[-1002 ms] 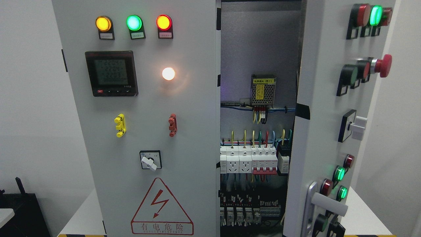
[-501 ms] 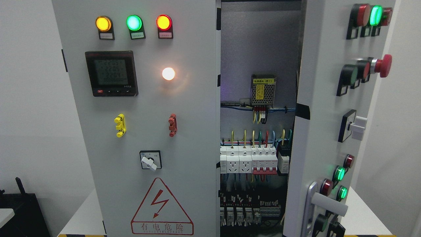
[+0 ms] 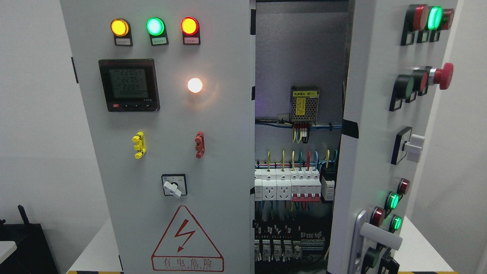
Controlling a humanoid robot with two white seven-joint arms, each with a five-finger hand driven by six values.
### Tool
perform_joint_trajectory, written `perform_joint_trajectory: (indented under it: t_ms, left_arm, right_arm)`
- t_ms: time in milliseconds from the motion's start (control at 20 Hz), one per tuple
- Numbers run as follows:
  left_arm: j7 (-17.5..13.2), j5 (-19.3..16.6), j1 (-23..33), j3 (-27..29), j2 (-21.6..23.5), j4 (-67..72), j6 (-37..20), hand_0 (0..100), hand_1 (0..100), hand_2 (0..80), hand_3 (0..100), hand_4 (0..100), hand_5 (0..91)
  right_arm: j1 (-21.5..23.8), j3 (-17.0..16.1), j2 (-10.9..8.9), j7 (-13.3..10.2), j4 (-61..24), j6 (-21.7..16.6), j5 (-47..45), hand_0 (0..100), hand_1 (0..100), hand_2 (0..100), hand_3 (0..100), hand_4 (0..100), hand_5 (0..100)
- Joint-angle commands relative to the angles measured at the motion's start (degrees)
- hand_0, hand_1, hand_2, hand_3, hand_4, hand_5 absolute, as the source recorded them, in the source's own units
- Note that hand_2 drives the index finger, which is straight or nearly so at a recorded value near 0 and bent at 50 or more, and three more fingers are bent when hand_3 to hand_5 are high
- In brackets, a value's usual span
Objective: Open door with both hands
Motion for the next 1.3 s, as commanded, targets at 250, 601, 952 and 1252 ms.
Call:
perform_joint_trajectory:
  t_ms: [250, 601, 952, 1252]
  left_arm:
    - [-1.4, 13.0, 19.3, 2.6, 20.0, -69.6, -11.1, 0, 0, 0.0, 0, 3, 0.0]
    - [-2.6, 44.4, 15.6, 2.8, 48.7, -79.9, -18.1, 0, 0, 0.0, 0, 3, 0.0]
    - [-7.8, 64.2, 2.3, 3.2, 61.0, -81.8, -18.5, 0, 0, 0.0, 0, 3, 0.0]
    - [-14.1, 72.9, -1.9, 3.2, 67.9, -85.2, -18.5, 0, 0, 0.0, 0, 3, 0.0]
  right_arm:
    - [0.0, 0.0, -0.01, 0.0, 0.0, 0.1, 0.0, 0, 0, 0, 0, 0, 0]
    - [0.0, 0.0, -0.01, 0.0, 0.0, 0.1, 0.0, 0, 0, 0, 0, 0, 0]
    - [0.0, 0.0, 0.08, 0.0, 0.0, 0.1, 0.0, 0, 0, 0, 0, 0, 0]
    - [0.0, 0.0, -0.01, 0.0, 0.0, 0.1, 0.0, 0, 0, 0, 0, 0, 0]
